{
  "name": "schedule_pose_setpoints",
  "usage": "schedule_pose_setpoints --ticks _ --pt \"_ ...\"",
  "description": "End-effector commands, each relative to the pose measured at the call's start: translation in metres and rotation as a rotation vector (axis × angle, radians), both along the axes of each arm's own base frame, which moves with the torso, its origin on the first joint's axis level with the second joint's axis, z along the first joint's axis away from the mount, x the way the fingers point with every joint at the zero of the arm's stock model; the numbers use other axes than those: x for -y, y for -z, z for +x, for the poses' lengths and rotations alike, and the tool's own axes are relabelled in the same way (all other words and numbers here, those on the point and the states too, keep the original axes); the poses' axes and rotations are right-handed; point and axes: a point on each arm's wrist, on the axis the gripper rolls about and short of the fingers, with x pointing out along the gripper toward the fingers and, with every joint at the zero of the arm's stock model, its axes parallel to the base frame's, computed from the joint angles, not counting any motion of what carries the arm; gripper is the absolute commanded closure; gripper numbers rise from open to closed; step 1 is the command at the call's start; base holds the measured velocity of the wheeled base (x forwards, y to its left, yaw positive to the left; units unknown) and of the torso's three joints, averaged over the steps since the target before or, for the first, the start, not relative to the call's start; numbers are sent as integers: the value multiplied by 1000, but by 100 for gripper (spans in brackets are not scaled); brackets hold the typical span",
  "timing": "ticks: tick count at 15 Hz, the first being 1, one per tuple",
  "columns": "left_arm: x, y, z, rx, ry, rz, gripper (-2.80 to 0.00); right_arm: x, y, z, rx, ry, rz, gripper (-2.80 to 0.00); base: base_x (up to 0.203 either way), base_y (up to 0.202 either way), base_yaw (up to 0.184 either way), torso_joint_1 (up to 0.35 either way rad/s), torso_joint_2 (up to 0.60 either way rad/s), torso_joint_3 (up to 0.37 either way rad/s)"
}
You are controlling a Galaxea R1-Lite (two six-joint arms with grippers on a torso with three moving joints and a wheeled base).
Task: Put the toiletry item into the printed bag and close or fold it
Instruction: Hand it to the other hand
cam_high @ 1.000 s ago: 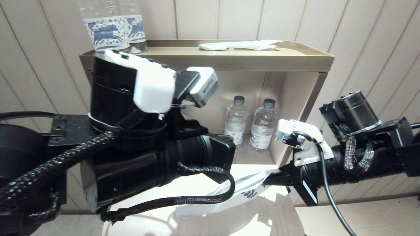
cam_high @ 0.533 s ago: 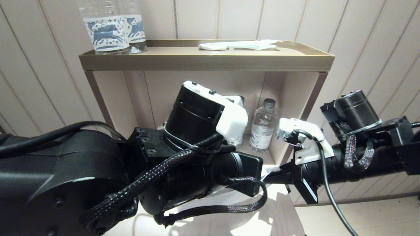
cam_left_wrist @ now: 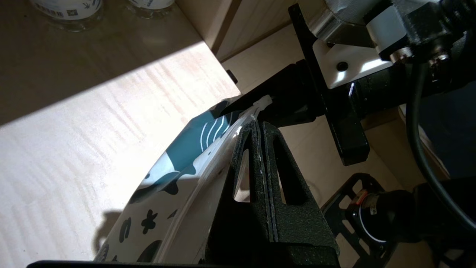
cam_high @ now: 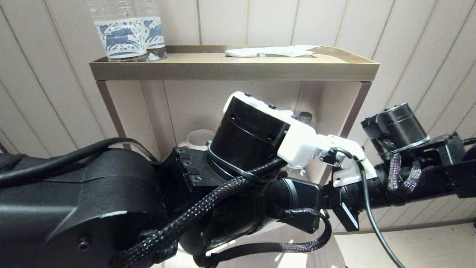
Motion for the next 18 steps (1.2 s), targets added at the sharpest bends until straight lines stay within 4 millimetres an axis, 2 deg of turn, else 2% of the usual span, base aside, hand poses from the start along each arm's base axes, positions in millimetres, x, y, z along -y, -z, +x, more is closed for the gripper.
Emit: schedule_pose_setpoints --ticks 1,15,18 --pt "1 5 0 -9 -1 8 0 0 1 0 -4 -4 -2 0 0 0 0 0 0 0" --pt "17 32 6 -64 -3 35 0 0 2 -1 -6 -7 -3 0 0 0 0 0 0 0" --pt "13 18 4 -44 -4 -2 0 -1 2 -1 -7 -7 -3 0 0 0 0 0 0 0"
